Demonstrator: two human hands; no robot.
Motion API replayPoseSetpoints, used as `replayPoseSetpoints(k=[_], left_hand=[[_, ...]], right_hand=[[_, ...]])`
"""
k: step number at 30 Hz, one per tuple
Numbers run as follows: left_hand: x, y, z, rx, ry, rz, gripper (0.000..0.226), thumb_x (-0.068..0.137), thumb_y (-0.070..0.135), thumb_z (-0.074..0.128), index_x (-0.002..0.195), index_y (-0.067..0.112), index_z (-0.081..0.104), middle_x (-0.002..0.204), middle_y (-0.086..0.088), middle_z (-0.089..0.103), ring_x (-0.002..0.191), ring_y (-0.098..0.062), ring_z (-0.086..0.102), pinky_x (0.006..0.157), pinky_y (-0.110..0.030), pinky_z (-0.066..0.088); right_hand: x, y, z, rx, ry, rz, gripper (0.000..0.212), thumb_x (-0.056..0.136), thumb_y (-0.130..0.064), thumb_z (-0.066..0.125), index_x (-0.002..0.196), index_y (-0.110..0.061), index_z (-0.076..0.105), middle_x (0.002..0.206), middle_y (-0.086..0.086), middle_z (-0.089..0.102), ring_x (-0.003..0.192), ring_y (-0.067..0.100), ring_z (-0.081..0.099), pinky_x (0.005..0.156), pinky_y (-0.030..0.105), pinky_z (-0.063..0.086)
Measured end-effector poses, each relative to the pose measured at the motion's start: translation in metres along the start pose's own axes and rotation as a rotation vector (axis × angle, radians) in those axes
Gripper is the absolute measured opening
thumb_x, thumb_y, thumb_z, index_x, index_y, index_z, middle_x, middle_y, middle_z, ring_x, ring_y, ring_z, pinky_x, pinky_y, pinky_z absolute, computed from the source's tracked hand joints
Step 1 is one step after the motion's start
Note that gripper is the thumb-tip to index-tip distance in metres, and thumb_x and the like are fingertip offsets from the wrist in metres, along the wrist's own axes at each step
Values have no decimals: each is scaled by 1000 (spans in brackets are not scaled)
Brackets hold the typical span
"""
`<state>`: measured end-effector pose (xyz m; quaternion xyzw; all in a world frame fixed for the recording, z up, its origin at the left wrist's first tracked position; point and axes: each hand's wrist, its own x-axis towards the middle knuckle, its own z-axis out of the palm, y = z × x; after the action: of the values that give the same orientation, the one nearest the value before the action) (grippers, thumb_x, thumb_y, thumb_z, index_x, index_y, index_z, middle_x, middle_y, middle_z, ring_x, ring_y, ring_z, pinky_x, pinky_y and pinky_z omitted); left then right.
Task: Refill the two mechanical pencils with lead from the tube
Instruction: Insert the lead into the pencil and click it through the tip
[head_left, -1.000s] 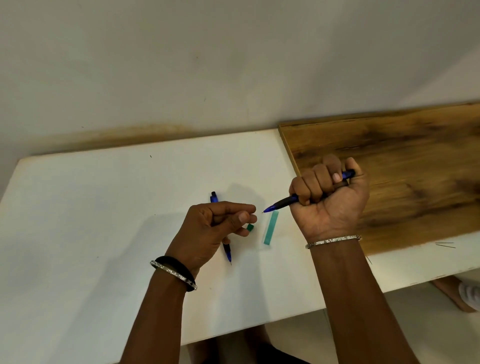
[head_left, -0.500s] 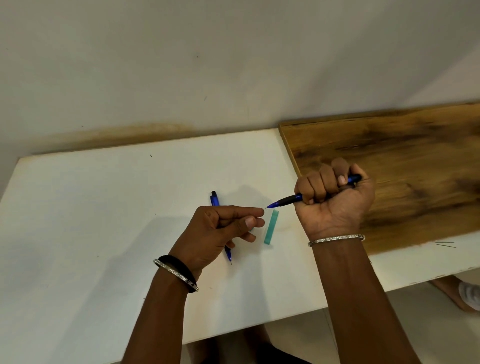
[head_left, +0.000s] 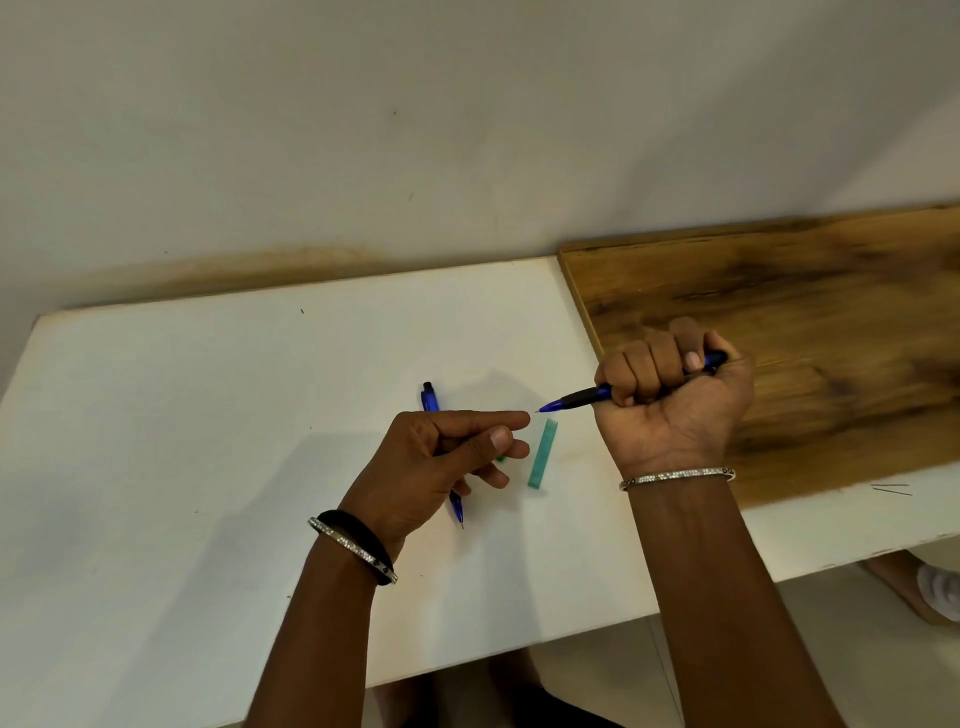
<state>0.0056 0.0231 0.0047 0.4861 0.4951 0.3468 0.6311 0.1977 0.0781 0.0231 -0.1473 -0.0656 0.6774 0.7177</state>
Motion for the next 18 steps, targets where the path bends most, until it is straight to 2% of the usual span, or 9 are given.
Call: replayPoseSetpoints(k=[5,12,18], left_hand=[[0,0,0,4,-9,0,25,87,34,60,109,31,72,97,5,77,74,-8,70,58,-14,49],[0,0,0,14,-22,-1,26,86,37,60,108,33,72,97,6,77,74,-8,71,58,-13,49],[-1,0,-1,20,-22,0,24,87,35,60,108,33,72,97,6,77,74,-8,71,59,-13,49]], right_hand=[[-2,1,3,-8,6,-16,54,96,-39,20,49,-18,35,44,-7,12,36,10,8,37,17,15],[0,-1,3,1,15,-8,51,94,-31,17,48,-18,34,43,-7,12,35,11,8,37,17,14],[-1,0,3,-9,15,-4,51,94,-38,23,49,-18,35,43,-7,12,35,10,7,37,17,14]])
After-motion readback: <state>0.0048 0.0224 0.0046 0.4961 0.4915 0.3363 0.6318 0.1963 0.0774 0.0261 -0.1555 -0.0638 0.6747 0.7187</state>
